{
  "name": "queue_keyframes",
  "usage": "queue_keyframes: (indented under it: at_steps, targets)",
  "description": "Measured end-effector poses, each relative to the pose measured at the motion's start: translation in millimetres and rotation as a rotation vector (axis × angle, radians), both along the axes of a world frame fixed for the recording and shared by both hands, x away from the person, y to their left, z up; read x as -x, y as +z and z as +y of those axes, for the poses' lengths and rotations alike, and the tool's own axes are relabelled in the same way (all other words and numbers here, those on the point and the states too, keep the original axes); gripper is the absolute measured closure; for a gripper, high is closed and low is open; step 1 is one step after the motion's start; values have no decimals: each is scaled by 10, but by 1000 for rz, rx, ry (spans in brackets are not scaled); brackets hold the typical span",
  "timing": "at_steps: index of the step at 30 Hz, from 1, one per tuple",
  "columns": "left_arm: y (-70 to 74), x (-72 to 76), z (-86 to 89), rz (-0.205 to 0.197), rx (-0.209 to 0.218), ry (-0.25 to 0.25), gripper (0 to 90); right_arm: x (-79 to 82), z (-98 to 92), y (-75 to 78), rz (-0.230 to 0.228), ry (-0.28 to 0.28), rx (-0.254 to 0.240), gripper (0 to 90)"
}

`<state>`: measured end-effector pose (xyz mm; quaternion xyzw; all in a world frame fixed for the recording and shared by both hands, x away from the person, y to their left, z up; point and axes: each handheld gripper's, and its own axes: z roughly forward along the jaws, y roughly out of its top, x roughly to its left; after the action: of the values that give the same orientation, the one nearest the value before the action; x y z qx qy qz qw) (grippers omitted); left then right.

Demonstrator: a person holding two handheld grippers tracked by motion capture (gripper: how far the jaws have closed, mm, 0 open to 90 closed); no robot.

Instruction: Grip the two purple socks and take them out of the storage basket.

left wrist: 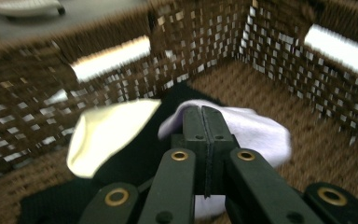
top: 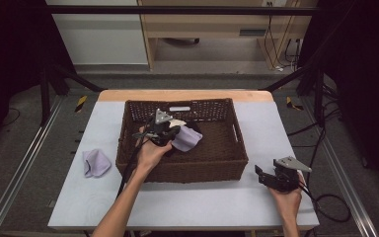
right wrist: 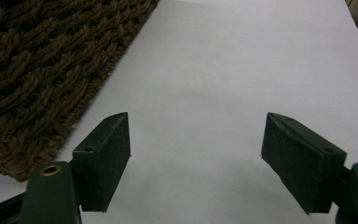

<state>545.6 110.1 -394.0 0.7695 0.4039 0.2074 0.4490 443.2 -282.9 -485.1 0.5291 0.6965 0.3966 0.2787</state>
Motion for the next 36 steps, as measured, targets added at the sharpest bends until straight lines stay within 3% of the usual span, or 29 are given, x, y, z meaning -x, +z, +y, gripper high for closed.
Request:
queue_keyframes:
  at_steps: [6,8,13,21,30,36]
  targets:
    - [132,13,90,-52,37,19,895,-4,0,-1,3,-1,1,242]
    - [277,48,179,-94,88,33,895,-11,-1,-3,8,-1,0,242]
    - [484,141,329,-149,137,47,895,-8,-3,-3,4,0,2,242]
    - [755,399,525,-228,137,38,895,-12,0,-3,12,0,-2,242]
    - [980,666,768,-268,131,31,895,-17,-3,-3,16,0,-2,242]
    - [1074,821,996,-288,151,53,895,-13,-1,-3,12,-1,-3,241]
